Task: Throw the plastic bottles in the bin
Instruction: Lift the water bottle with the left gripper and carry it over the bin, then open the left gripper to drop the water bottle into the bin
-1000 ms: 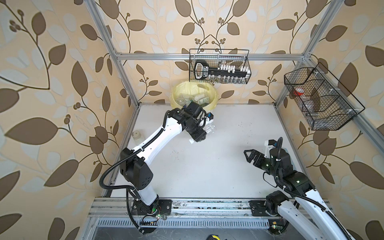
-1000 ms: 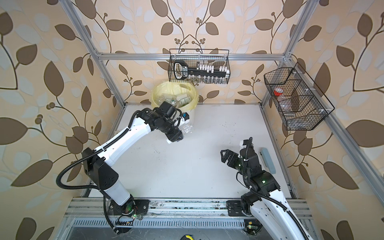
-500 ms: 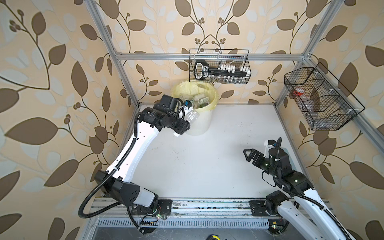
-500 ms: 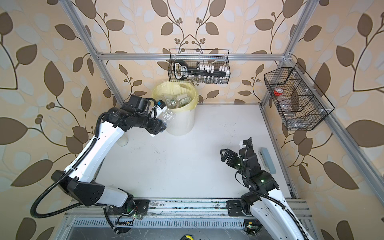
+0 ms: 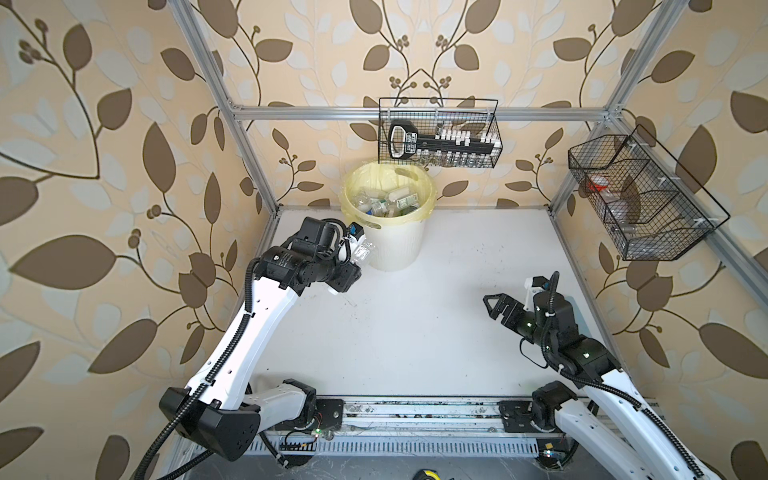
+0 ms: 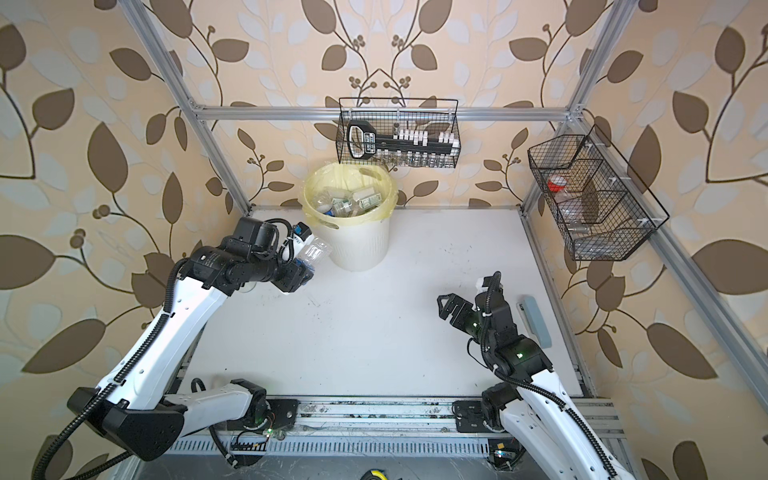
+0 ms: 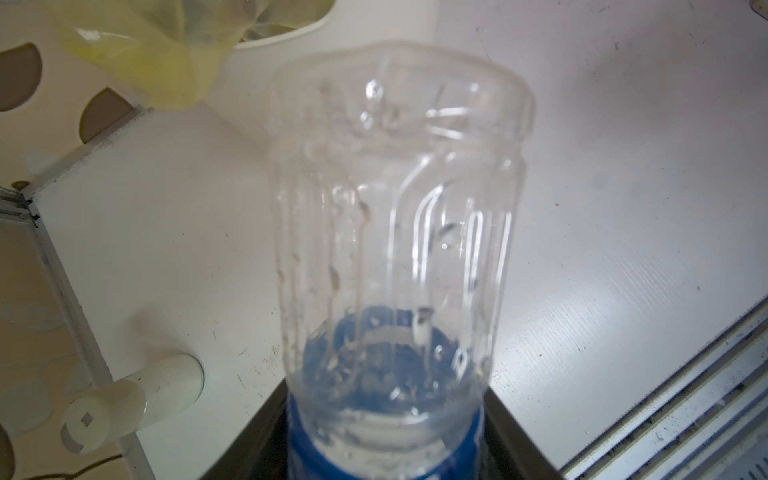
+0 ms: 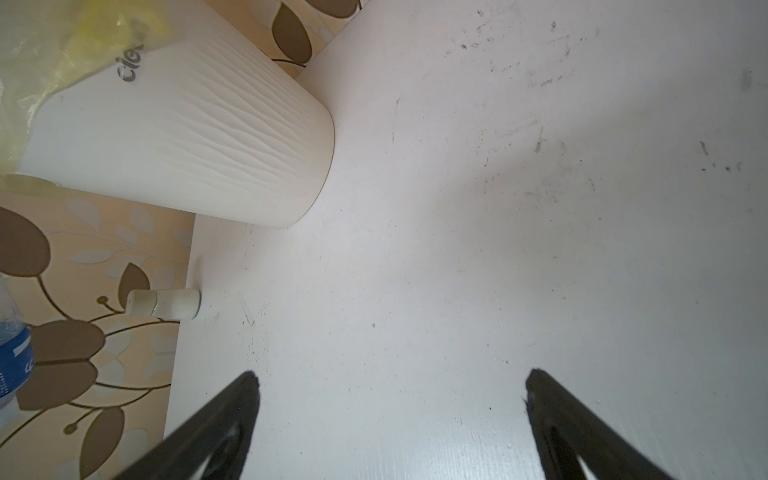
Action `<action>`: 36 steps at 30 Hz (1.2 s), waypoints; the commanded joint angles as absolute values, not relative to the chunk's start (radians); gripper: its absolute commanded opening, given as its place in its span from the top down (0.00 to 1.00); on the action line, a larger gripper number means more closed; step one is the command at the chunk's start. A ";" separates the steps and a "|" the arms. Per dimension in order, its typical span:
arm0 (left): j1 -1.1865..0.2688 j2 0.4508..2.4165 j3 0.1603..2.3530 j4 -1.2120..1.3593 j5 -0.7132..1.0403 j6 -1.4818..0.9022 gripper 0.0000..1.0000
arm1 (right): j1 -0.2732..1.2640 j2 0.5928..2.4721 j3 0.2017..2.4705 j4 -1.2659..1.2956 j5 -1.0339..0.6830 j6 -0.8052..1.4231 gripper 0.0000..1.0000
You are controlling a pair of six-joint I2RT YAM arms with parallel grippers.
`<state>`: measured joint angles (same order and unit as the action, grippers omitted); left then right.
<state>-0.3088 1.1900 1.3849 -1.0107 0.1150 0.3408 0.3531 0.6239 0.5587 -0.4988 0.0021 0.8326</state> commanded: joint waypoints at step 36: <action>-0.302 1.638 2.266 -0.915 0.029 0.247 0.01 | 0.387 0.638 0.529 -0.444 0.019 0.867 0.00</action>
<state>-0.3058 1.7805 2.2517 -0.9691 0.0235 0.2604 0.3840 0.6262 0.5400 -0.4450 0.0078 0.8707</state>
